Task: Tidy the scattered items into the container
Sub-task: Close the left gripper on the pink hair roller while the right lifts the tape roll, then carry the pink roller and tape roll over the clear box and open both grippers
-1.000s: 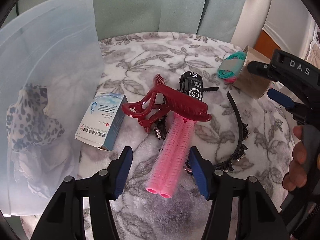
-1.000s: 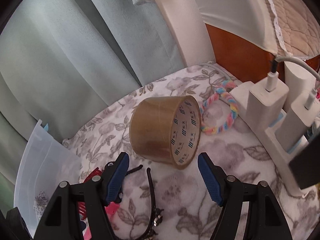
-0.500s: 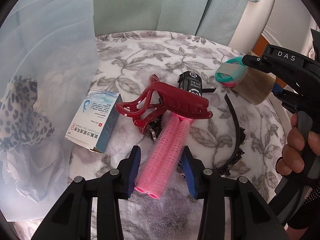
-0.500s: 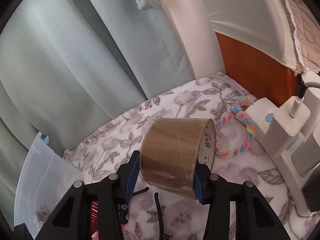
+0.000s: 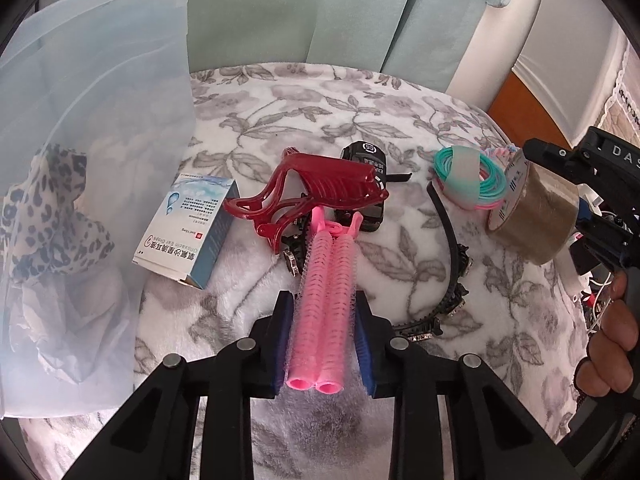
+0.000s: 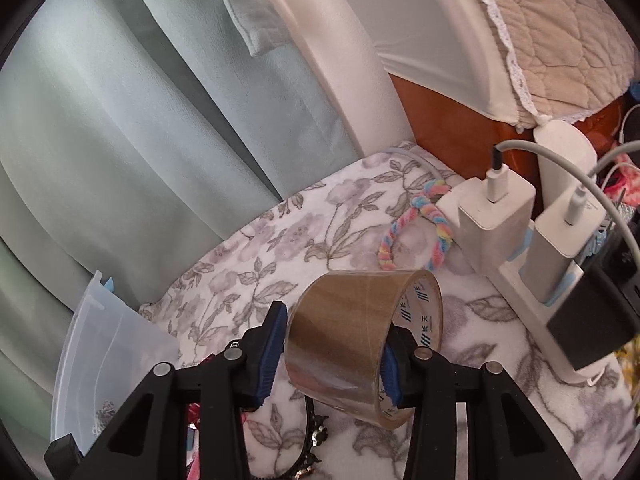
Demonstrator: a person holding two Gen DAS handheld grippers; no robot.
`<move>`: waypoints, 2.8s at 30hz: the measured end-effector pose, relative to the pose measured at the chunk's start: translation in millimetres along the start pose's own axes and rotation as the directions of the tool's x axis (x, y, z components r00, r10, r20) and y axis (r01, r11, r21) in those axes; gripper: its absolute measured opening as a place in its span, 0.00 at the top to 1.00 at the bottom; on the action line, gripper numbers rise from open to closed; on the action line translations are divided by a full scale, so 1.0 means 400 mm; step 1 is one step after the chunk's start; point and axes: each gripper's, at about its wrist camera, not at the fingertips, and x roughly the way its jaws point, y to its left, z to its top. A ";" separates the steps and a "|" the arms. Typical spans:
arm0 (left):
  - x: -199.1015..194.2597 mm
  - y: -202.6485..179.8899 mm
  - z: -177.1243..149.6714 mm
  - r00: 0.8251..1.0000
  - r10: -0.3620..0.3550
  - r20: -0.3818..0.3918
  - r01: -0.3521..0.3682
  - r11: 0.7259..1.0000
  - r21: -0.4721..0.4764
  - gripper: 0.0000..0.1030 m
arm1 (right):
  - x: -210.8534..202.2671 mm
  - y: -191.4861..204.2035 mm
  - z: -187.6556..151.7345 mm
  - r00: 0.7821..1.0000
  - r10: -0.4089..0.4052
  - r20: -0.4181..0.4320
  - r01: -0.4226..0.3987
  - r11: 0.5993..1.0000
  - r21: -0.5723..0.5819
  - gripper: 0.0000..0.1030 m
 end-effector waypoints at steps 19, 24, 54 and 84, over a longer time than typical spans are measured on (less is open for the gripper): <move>-0.056 -0.015 -0.051 1.000 0.018 0.011 -0.019 1.000 0.013 0.73 | -0.089 0.010 -0.080 0.987 0.136 -0.084 -0.132 0.990 0.049 0.88; -0.110 -0.003 -0.043 0.999 0.016 0.048 -0.015 1.000 -0.007 0.73 | -0.146 0.036 -0.071 0.986 0.157 -0.048 -0.155 0.987 0.034 0.88; -0.782 0.172 0.061 0.784 0.009 0.620 0.123 0.978 -0.170 0.73 | -0.659 0.391 -0.018 0.865 0.416 0.281 -0.370 0.906 -0.204 0.88; -0.676 0.415 0.003 0.821 0.106 0.561 0.135 0.918 -0.372 0.73 | -0.414 0.585 -0.159 0.863 0.504 0.022 -0.472 0.822 -0.320 0.88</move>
